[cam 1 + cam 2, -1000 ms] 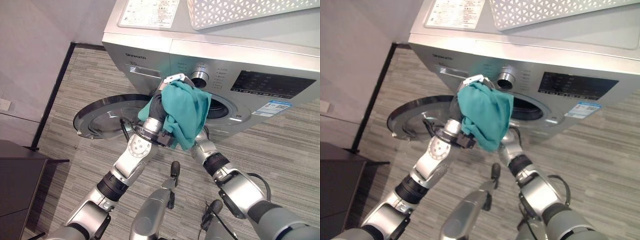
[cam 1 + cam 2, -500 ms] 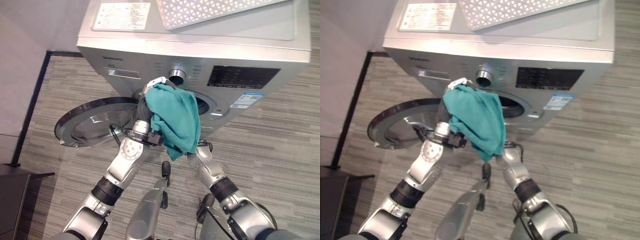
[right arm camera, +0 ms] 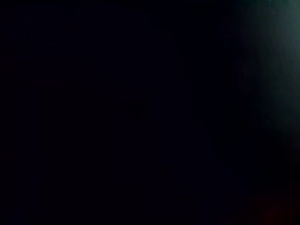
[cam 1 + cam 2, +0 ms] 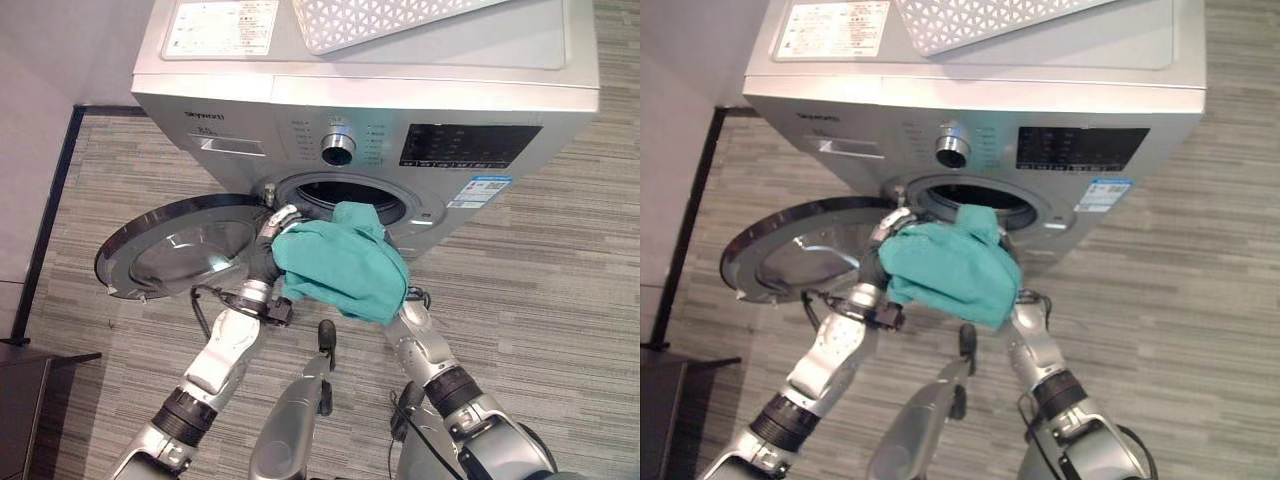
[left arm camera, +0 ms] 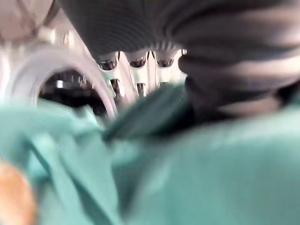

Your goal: Grab the laundry basket,head to the washer,open it,put in the laundry and shut it.

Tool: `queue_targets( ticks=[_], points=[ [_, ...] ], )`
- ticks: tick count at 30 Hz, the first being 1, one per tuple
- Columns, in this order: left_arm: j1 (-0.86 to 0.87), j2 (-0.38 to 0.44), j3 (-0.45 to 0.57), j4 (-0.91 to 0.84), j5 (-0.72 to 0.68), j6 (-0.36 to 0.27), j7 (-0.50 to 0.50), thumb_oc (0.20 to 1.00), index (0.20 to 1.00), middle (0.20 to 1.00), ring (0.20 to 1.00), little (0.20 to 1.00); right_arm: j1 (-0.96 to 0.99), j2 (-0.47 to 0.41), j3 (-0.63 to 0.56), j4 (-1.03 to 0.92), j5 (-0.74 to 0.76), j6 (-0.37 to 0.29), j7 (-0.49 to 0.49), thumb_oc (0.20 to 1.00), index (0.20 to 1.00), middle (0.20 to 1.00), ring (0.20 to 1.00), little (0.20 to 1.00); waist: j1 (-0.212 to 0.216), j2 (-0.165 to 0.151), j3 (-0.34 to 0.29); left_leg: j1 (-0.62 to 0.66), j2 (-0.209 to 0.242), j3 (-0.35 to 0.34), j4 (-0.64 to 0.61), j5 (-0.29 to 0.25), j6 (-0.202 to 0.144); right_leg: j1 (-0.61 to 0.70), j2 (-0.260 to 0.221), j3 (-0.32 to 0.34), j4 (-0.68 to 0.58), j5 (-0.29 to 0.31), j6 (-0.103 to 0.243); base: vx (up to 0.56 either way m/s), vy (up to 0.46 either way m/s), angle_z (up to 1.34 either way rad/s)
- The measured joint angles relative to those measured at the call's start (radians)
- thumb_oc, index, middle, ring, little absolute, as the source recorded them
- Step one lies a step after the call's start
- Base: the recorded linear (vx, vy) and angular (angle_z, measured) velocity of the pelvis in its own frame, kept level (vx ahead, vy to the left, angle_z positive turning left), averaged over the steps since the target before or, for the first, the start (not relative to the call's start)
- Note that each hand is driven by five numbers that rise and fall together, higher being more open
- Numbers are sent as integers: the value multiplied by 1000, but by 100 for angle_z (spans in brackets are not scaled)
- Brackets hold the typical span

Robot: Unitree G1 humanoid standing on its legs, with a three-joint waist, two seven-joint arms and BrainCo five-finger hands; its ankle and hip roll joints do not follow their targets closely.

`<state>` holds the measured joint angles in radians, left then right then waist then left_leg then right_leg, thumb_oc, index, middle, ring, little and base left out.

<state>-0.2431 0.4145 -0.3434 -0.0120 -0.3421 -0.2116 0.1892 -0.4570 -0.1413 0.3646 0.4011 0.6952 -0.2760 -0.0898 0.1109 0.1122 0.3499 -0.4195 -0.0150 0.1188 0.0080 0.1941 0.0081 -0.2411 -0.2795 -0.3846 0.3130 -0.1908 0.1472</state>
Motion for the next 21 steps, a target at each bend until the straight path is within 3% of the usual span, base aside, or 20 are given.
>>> queue_targets(
  ticks=[6,7,9,15,21],
  points=[
    [225,219,39,-8,87,11,-134,1000,1000,1000,1000,1000,29,0,-50,-7,63,-19,22,200,200,200,200,200,42,24,17,8,1,7,-8,0,0,12,2,-2,-23,2,3,0,1,1],
    [275,250,46,-4,88,39,-164,1000,1000,1000,1000,1000,54,-4,-52,-12,79,-23,29,200,200,200,200,200,48,33,23,17,0,6,-12,0,0,23,3,-5,-28,3,5,0,0,0],
    [352,286,91,-4,137,37,-204,1000,1000,1000,1000,1000,91,2,-46,-42,100,-24,54,200,200,200,200,200,57,36,29,17,1,5,-15,-1,-1,25,5,-9,-32,3,6,0,-16,1],
    [485,330,174,40,282,40,-215,1000,1000,1000,1000,1000,112,0,-50,-41,123,-23,73,200,200,200,200,200,68,44,33,24,1,4,-15,-2,-3,34,5,-9,-37,6,10,0,-4,1],
    [548,327,217,54,320,40,-216,1000,1000,1000,1000,1000,121,0,-64,-43,157,-24,77,200,200,200,200,200,73,62,41,25,0,4,-18,-5,-6,33,4,-8,-37,8,10,-2,9,0]
  ],
)
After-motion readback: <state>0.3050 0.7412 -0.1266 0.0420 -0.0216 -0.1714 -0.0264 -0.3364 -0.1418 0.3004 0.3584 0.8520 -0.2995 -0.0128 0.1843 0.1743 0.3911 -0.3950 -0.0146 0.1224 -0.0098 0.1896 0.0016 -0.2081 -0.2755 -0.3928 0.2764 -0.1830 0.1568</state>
